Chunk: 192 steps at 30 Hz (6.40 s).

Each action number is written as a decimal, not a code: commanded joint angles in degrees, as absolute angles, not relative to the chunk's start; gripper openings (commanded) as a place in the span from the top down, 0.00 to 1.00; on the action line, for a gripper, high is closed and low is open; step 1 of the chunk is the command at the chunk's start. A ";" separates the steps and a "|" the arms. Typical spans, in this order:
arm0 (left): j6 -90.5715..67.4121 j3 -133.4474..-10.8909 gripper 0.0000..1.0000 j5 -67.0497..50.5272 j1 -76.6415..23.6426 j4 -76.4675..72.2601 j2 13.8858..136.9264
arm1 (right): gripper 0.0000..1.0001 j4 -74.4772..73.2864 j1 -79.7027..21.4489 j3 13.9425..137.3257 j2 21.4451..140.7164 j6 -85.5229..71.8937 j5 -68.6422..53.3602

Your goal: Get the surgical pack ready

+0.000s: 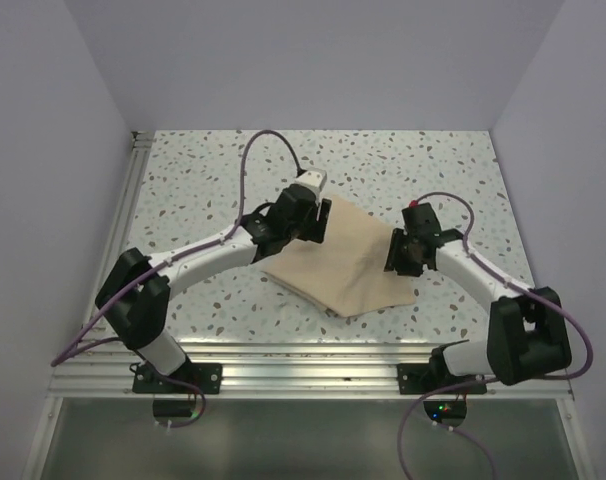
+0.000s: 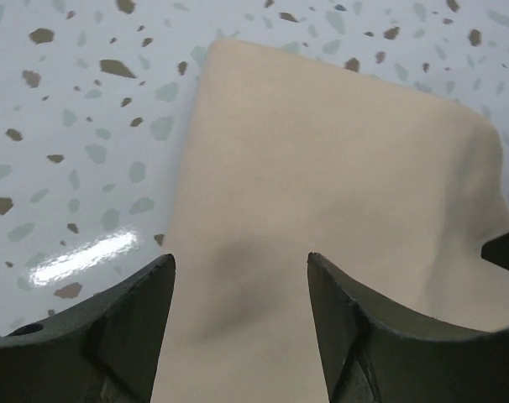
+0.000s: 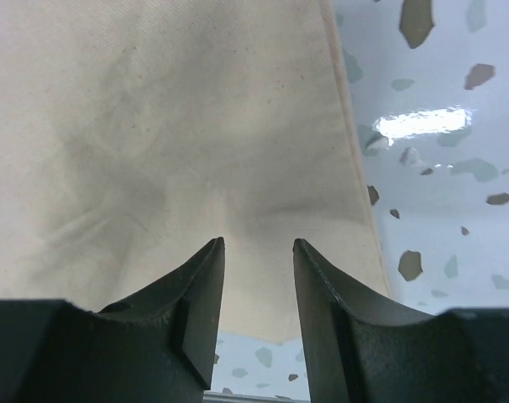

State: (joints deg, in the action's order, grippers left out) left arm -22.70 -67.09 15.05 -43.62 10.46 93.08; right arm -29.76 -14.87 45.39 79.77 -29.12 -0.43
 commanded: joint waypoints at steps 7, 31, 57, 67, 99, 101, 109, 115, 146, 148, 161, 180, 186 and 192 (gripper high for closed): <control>-15.12 -80.23 0.34 12.13 -54.04 14.76 101.85 | 0.60 -33.32 -14.68 41.49 68.31 -32.95 3.51; -16.44 -86.49 0.41 17.84 -58.71 22.94 106.00 | 1.00 -16.25 -15.55 35.95 74.26 -39.73 -8.71; -13.27 -92.46 0.44 12.48 -59.06 26.71 113.90 | 1.00 -34.37 -17.23 31.55 74.44 -50.27 10.55; -12.48 -95.27 0.48 10.29 -59.06 31.73 119.35 | 1.00 -33.22 -17.23 30.06 74.88 -50.71 9.75; -16.79 -100.72 1.00 44.29 -62.49 42.44 127.54 | 1.00 -24.63 -17.23 30.41 65.14 -45.10 0.71; -16.09 -101.51 1.00 44.65 -62.84 43.06 126.31 | 0.98 -22.16 -17.23 29.89 63.20 -43.77 -1.39; -15.21 -109.07 1.00 44.82 -64.51 51.93 124.36 | 0.87 -13.98 -17.23 27.07 58.71 -41.05 -7.02; -15.64 -113.46 1.00 44.12 -65.30 56.77 124.01 | 0.78 -4.76 -17.23 23.04 59.85 -41.92 -10.90; -16.96 -126.65 1.00 49.31 -66.80 66.53 121.29 | 0.79 32.59 -27.07 18.19 76.20 -52.03 -0.53; -16.96 -126.39 1.00 49.31 -66.88 66.53 121.29 | 0.79 34.10 -27.25 18.98 77.78 -52.03 -0.18; -16.96 -124.37 1.00 49.57 -66.88 65.21 118.83 | 0.84 50.00 -28.65 19.69 88.07 -54.84 1.49; -16.17 -114.17 0.91 43.24 -66.71 57.39 116.54 | 0.97 54.59 -29.27 18.99 92.29 -56.86 3.51; -17.23 -113.29 0.78 39.91 -66.18 55.20 118.12 | 0.89 39.40 -29.09 17.40 81.49 -54.41 10.27; -19.24 -114.08 0.70 40.16 -65.40 55.63 120.15 | 0.85 22.25 -27.34 18.10 68.67 -49.76 13.98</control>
State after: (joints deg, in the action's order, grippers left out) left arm -17.21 -113.54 40.03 -66.30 57.08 118.74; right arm 32.53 -28.49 17.67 73.56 -53.63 9.23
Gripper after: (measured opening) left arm 0.289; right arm 0.139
